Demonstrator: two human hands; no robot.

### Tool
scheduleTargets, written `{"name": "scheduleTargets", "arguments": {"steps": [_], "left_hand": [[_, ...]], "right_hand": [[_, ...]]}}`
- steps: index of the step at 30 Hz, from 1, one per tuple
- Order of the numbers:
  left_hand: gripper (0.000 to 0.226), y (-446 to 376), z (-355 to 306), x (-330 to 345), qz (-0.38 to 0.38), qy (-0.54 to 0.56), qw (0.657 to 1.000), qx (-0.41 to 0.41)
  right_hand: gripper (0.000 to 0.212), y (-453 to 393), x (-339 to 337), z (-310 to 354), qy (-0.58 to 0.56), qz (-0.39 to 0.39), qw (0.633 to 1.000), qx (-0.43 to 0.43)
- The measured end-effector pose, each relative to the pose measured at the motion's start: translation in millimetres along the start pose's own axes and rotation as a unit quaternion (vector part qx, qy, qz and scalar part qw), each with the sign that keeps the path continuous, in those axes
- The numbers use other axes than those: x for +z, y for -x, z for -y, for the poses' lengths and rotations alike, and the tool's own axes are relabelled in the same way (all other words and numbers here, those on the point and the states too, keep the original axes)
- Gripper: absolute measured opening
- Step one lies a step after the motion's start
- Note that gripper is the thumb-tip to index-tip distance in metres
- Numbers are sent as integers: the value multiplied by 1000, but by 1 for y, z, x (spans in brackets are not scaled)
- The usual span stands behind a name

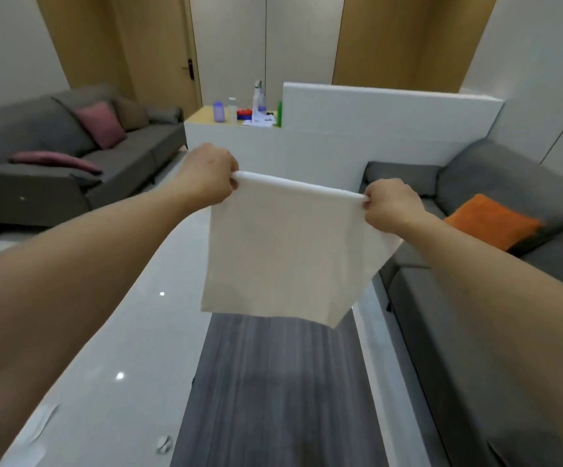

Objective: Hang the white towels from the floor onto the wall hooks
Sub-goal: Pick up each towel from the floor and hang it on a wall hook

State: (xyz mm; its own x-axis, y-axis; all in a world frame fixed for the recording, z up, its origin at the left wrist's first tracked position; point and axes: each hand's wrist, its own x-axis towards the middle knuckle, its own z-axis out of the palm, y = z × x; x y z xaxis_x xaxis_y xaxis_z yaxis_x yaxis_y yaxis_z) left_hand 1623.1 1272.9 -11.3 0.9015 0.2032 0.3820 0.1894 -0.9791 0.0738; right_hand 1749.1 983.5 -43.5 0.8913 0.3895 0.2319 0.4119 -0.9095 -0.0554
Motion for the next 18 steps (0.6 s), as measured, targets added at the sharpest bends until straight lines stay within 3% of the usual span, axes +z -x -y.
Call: {"name": "scheduleTargets", "arguments": {"steps": [11, 18], "left_hand": [[20, 26, 11, -72, -65, -19, 997, -28], [28, 64, 13, -103, -76, -36, 996, -40]], "right_hand": [[19, 28, -64, -2, -85, -49, 995, -30], [21, 58, -98, 6, -69, -71, 990, -99]]}}
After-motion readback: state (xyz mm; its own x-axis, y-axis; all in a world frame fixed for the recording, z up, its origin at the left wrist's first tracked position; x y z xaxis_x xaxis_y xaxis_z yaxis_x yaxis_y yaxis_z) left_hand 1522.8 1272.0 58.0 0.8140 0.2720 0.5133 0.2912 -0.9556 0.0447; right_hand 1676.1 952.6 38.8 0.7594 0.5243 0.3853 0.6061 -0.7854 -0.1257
